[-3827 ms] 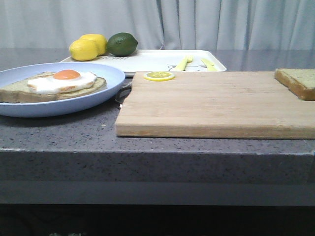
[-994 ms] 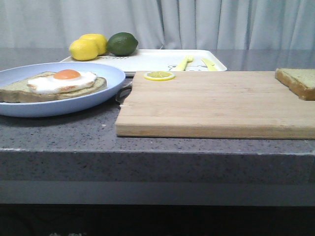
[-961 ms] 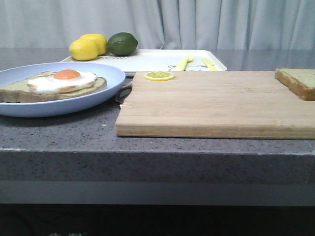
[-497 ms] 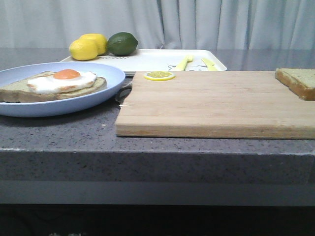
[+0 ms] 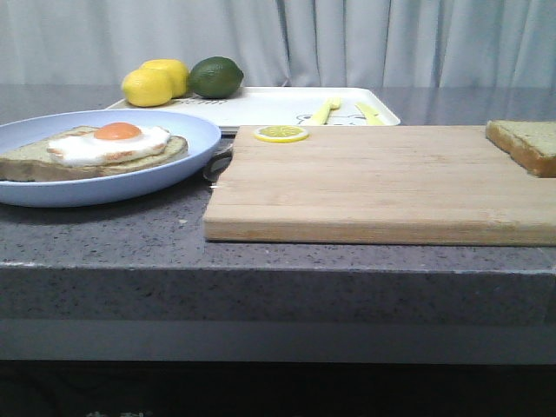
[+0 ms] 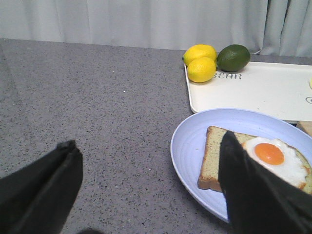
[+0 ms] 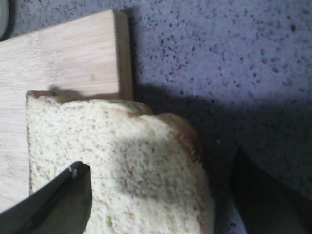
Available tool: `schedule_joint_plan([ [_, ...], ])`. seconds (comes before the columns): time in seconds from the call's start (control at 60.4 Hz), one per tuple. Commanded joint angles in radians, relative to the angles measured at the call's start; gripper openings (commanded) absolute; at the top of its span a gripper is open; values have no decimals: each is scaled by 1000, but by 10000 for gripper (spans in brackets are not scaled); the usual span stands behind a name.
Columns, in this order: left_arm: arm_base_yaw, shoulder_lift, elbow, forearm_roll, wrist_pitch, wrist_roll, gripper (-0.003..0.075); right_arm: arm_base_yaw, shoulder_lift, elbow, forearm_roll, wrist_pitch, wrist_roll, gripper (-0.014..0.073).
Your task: Place bread and move sandwich to tray
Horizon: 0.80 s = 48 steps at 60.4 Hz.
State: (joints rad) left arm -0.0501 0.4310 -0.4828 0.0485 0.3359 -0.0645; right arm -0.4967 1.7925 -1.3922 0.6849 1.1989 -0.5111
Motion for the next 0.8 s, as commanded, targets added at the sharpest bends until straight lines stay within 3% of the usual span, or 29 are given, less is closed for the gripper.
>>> schedule_joint_plan([
  [0.0,1,11,-38,2,-82,-3,568,-6,-35,-35,51,77,-23,594],
  [0.547,1,11,-38,2,-82,-3,568,43,-2,-35,94,127,-41,577],
  [0.663,1,11,-38,2,-82,-3,568,43,-2,-35,94,134,-36,406],
  [0.779,1,11,-38,2,-82,-3,568,42,-2,-35,95,135,-32,115],
])
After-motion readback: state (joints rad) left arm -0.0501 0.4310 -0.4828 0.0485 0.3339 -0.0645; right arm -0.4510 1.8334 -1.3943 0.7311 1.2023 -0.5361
